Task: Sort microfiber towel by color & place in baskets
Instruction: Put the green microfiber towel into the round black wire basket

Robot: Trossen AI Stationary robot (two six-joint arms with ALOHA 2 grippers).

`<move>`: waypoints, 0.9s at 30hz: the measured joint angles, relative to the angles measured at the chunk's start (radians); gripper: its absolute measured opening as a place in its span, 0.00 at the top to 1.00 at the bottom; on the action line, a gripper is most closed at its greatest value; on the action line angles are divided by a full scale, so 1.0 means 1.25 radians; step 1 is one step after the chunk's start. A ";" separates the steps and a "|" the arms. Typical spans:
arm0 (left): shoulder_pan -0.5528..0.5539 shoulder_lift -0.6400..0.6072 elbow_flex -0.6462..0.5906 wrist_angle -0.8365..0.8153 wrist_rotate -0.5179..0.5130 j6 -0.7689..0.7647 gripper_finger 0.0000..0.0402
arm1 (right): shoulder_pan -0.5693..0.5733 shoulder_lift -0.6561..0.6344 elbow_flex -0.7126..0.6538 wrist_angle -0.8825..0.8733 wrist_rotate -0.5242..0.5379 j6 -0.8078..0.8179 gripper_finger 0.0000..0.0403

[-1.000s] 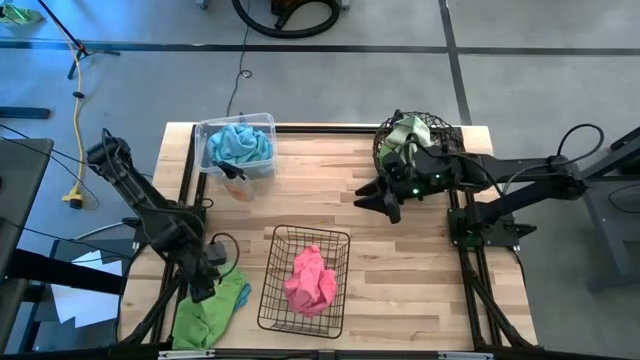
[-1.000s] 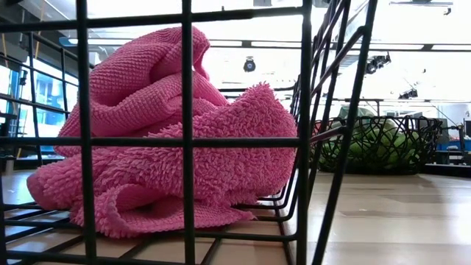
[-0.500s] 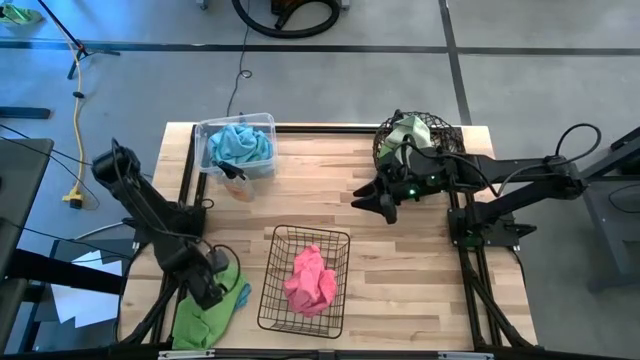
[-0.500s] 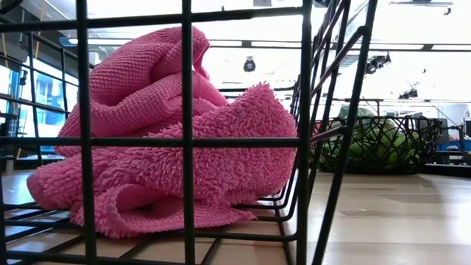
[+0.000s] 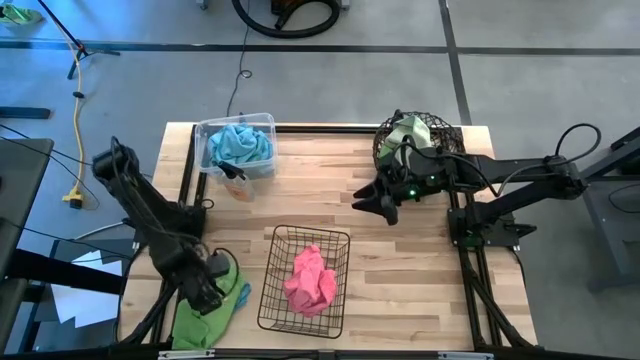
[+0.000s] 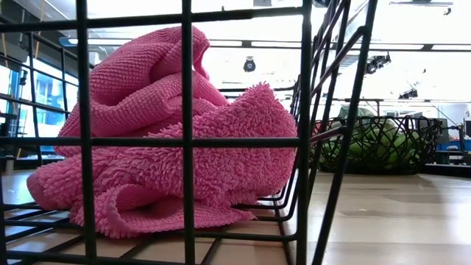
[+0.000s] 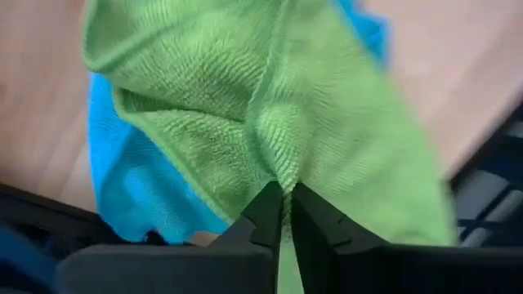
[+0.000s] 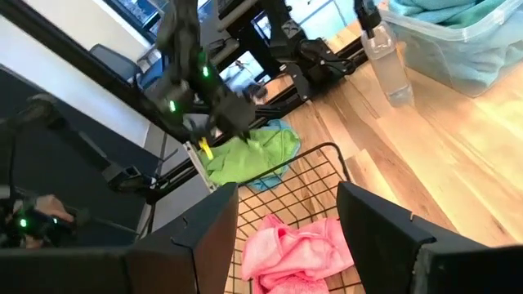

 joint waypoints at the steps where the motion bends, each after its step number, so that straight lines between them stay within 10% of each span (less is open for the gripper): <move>1: 0.000 -0.023 0.014 -0.023 -0.013 0.004 0.98 | 0.000 0.000 0.000 0.000 -0.005 0.000 0.49; 16: 0.058 -0.329 0.372 -0.193 -0.391 0.280 1.00 | 0.000 -0.012 0.000 0.000 -0.012 -0.021 0.49; 27: 0.348 -0.336 0.706 -0.247 -0.711 0.870 1.00 | 0.000 -0.022 0.000 0.004 0.013 -0.016 0.49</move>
